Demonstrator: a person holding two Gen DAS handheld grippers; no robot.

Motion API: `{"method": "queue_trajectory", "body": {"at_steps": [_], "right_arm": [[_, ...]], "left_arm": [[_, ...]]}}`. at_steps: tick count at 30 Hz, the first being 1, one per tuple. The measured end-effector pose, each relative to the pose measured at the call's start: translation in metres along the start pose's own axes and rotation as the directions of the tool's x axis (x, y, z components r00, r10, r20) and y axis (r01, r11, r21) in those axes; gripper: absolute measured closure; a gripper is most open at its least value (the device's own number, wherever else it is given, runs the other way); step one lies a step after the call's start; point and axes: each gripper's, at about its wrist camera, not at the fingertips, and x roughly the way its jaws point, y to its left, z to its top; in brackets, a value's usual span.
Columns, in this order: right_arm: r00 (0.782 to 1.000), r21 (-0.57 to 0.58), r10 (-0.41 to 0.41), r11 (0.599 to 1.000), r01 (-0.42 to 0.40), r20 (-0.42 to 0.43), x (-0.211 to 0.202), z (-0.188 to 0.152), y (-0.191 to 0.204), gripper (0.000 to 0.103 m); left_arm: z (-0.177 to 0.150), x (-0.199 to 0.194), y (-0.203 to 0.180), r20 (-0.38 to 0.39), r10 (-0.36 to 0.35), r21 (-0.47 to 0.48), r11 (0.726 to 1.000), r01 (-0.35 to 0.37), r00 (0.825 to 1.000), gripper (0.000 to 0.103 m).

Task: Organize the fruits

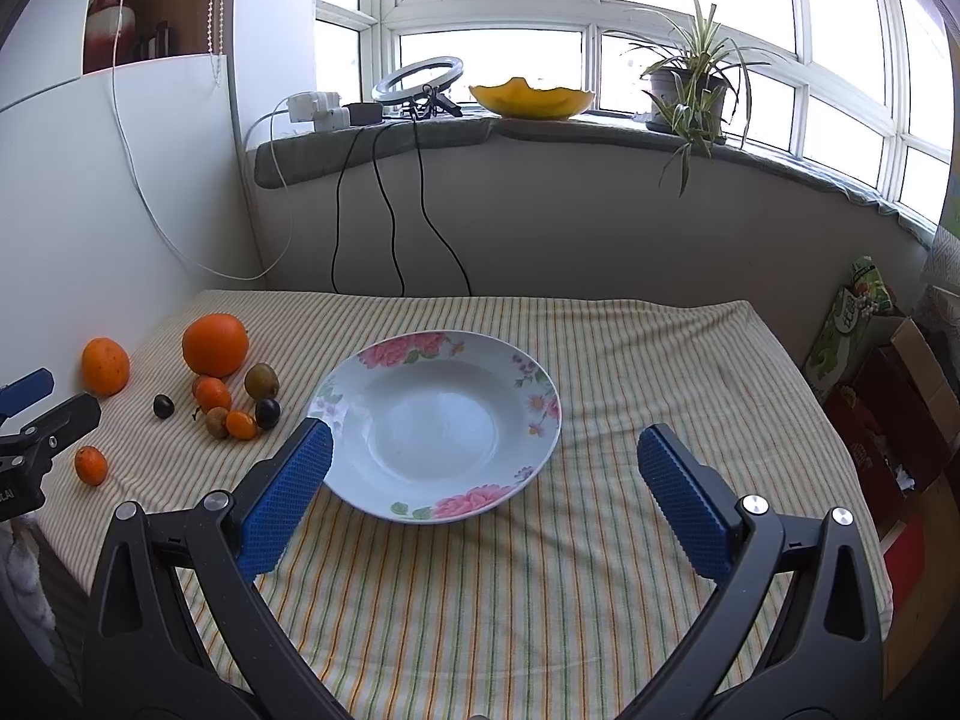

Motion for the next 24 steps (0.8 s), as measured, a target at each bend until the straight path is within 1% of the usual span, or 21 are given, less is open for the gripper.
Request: {"method": "queue_trajectory", "body": {"at_steps": [24], "right_arm": [[1.0, -0.003, 0.002, 1.0, -0.002, -0.001, -0.0004, 0.0009, 0.0023, 0.0]], "left_arm": [[-0.0002, 0.0008, -0.0023, -0.006, -0.007, 0.003, 1.0, 0.007, 1.0, 0.001]]}}
